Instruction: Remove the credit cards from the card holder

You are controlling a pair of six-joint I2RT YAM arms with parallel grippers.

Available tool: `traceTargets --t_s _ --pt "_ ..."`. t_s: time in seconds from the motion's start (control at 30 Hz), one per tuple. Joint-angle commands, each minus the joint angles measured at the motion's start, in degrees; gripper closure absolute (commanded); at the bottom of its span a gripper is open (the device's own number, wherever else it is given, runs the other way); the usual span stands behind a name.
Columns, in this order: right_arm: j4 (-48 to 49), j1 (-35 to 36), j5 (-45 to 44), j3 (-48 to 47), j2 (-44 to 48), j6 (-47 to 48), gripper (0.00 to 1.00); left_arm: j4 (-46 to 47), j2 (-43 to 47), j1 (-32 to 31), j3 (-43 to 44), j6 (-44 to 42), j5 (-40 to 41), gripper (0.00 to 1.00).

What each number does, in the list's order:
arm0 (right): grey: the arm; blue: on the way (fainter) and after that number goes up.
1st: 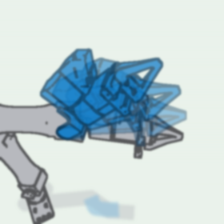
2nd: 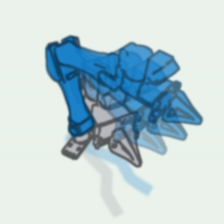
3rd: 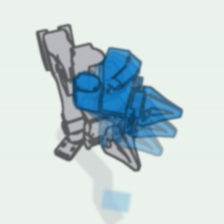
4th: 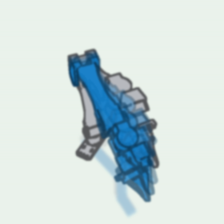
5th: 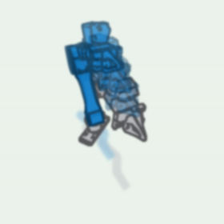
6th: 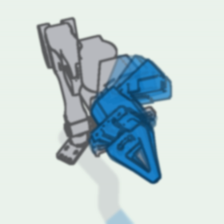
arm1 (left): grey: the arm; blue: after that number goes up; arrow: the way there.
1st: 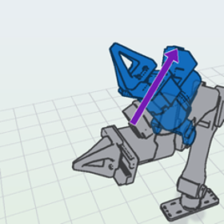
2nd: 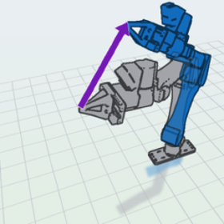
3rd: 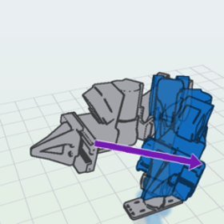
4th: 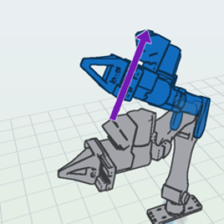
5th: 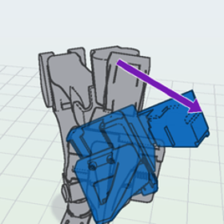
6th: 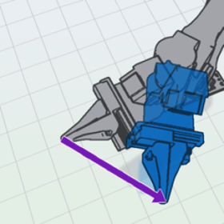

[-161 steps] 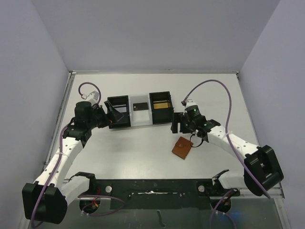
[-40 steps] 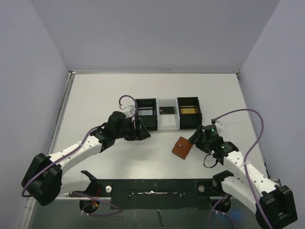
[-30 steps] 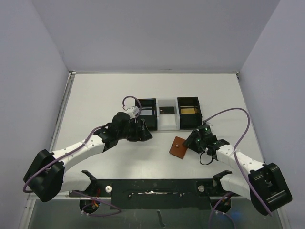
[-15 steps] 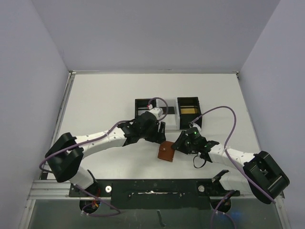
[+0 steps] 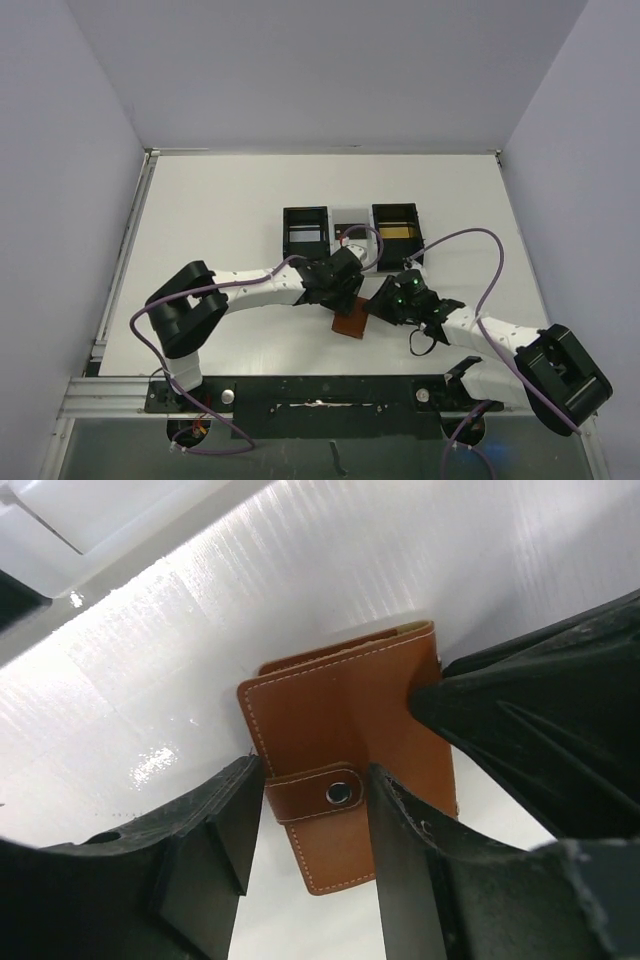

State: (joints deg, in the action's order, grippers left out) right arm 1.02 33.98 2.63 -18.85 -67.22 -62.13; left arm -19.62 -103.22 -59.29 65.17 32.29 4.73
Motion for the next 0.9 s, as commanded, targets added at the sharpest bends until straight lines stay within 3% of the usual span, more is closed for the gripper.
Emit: traceTargets --t_s 0.0,0.33,0.4,0.53,0.57,0.73,0.87 --pt "-3.9 -1.2 -2.2 2.0 1.2 0.4 0.72 -3.0 -1.1 -0.7 2.7 -1.2 1.9 0.56" --pt "-0.2 -3.3 4.2 2.1 0.8 2.8 0.62 -6.4 -3.3 -1.6 3.9 -3.9 1.7 0.66" --pt "1.8 -3.3 6.2 2.0 -0.3 3.5 0.58 -6.7 -3.5 -1.6 4.0 -3.9 1.2 0.77" --pt "5.6 -3.3 9.0 2.5 -3.9 3.6 0.55 -4.6 -2.7 -1.6 2.0 -3.0 -0.4 0.86" --pt "7.2 -3.3 9.8 2.9 -4.8 3.5 0.57 -3.5 -2.3 -1.4 1.3 -2.6 -1.2 0.87" --pt "13.5 -3.2 11.9 4.8 -5.9 1.7 0.81 5.5 1.0 0.3 -3.9 0.5 -8.6 0.93" --pt "9.1 -3.4 8.7 4.2 -3.6 2.0 0.95 7.2 4.4 2.2 -6.9 1.6 -7.5 0.92"
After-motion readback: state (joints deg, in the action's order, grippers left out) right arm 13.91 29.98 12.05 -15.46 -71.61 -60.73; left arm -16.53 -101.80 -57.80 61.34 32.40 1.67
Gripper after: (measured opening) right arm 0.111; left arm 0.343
